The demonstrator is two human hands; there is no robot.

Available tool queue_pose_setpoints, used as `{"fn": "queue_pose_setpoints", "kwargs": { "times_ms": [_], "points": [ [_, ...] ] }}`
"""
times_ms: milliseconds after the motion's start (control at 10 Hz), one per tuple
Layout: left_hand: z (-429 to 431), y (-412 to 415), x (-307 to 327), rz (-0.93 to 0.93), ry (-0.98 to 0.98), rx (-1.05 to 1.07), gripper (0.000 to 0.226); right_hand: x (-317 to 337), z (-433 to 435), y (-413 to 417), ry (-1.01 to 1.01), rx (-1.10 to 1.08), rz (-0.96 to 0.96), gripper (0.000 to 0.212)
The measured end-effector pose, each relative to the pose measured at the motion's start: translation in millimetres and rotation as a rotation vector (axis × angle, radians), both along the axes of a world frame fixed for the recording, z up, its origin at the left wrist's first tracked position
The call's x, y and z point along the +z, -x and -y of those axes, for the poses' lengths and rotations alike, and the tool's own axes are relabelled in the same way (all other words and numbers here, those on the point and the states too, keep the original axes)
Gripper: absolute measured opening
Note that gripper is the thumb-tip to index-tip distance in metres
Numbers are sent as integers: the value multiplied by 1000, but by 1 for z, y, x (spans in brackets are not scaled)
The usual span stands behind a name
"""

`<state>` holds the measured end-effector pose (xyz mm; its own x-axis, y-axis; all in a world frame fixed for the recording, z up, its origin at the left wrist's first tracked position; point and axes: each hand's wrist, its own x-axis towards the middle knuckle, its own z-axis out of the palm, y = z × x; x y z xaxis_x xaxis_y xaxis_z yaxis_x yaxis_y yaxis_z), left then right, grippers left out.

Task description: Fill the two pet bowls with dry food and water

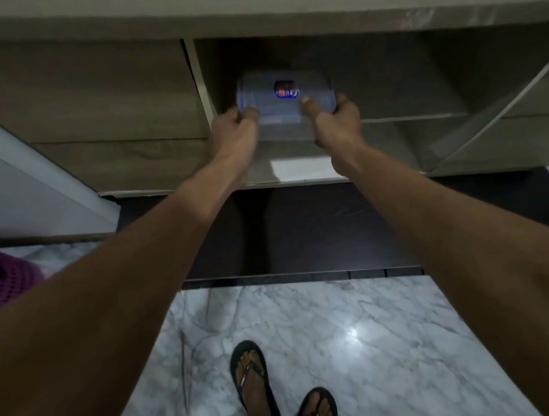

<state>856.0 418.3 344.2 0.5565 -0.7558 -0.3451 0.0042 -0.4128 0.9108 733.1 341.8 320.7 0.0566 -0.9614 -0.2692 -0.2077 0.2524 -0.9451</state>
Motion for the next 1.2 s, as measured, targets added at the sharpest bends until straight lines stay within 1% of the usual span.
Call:
{"fn": "queue_pose_setpoints", "kwargs": {
  "times_ms": [100, 200, 300, 400, 600, 800, 1000, 1100, 1200],
  "points": [
    [22, -5, -21, 66, 34, 0, 31, -13, 21, -9, 22, -14, -59, 78],
    [39, -9, -29, 115, 39, 19, 54, -20, 40, -15, 73, -24, -72, 63],
    [53, -14, -33, 128, 39, 42, 48, -23, 52, -25, 112, -8, -73, 59],
    [61, -20, -36, 142, 41, 67, 40, -26, 60, -34, 125, 2, -53, 65],
    [65, -30, -43, 131, 18, 66, 39, -35, 67, -46, 112, 14, -68, 66],
    [67, -31, -47, 105, 21, 52, 41, -42, 72, -46, 112, 42, -125, 67],
    [63, -32, -47, 105, 5, -4, 45, -41, 70, -44, 87, 66, -142, 78],
    [62, -34, -41, 119, -14, -39, 48, -38, 68, -36, 69, 86, -116, 81],
    [28, -36, -42, 52, -59, -26, 63, -41, 40, -13, 94, 11, -152, 73]
  ]
}}
